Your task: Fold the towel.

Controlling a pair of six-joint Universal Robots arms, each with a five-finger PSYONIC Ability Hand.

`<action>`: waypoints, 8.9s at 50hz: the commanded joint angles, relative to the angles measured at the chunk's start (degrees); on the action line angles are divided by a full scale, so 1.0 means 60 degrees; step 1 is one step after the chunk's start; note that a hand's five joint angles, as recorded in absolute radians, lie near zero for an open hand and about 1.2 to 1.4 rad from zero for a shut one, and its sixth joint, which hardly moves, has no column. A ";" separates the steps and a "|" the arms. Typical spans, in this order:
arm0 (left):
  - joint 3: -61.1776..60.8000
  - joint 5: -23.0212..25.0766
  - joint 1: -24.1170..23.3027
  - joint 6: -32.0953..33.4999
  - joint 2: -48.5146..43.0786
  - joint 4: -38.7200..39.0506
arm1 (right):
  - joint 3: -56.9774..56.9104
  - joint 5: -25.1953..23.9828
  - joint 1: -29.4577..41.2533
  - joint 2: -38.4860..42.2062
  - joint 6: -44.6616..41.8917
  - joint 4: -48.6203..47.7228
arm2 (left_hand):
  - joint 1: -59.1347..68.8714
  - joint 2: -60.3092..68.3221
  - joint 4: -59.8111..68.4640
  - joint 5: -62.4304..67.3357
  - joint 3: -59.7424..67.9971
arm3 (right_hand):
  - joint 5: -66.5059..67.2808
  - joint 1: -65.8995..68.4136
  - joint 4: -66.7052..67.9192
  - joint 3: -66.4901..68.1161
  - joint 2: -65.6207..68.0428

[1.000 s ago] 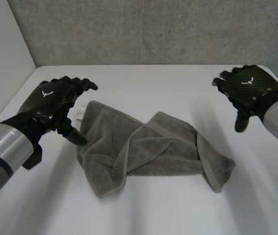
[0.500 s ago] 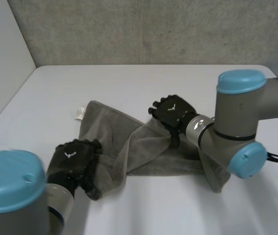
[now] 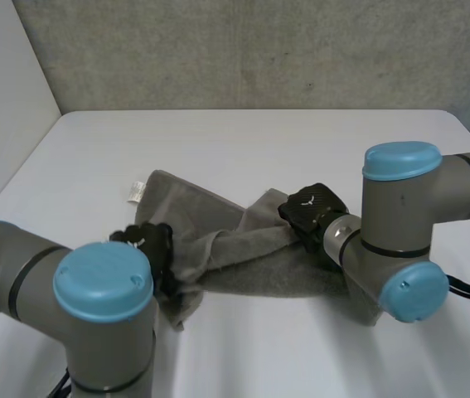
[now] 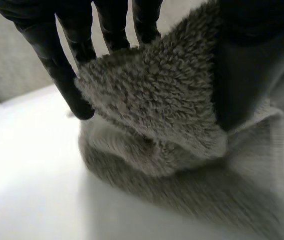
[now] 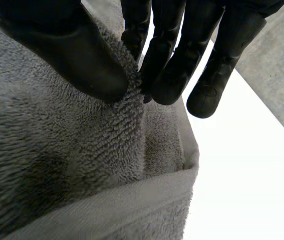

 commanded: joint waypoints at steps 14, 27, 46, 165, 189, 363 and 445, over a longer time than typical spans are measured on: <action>0.0850 0.0719 0.2233 0.0802 -0.0255 0.0089 | 0.2869 -0.1687 -0.0013 -0.2405 -0.2213 0.3092 | -0.0358 -0.0379 -0.0399 -0.1937 -0.0369 | 0.0621 0.0628 0.0522 0.0580 0.0826; 0.0455 0.2404 0.2380 0.1198 0.0242 -0.0657 | 0.1494 -0.2127 0.0030 -0.2595 0.0010 0.2010 | -0.2209 -0.2229 -0.2249 -0.3787 -0.2219 | -1.0331 -1.0323 -1.0430 -1.0372 -1.0126; -0.0776 0.2433 0.2628 0.1183 0.0990 -0.0775 | -0.1362 -0.2068 0.0074 -0.0489 0.1433 0.2125 | 0.0591 0.0570 0.0550 -0.0988 0.0580 | -1.0218 -1.0211 -1.0318 -1.0260 -1.0014; -0.2636 0.6198 0.3771 0.5900 0.2822 0.1144 | -0.3533 -0.0532 -0.0321 0.2063 0.0877 0.1599 | 0.3255 0.3234 0.3214 0.1676 0.3244 | -0.4261 -0.4254 -0.4361 -0.4303 -0.4056; -0.2461 0.6081 0.3845 0.6017 0.1065 0.1891 | 0.1414 -0.0807 -0.2501 -0.2402 0.3177 -0.0831 | -0.1551 -0.1571 -0.1591 -0.3130 -0.1562 | 0.0621 0.0628 0.0522 0.0580 0.0826; -0.2666 0.7487 0.5939 0.5475 0.2558 0.1583 | 0.5666 -0.3372 -0.5448 -0.4177 -0.1320 -0.0877 | 0.3255 0.3234 0.3214 0.1676 0.3244 | -0.7307 -0.7300 -0.7407 -0.7349 -0.7102; 0.5610 0.5934 0.5061 0.6559 -0.4311 0.1056 | -0.1247 -0.1263 -0.3954 0.1374 0.1420 -0.2693 | 0.3255 0.3234 0.3214 0.1676 0.3244 | 0.0621 0.0628 0.0522 0.0580 0.0826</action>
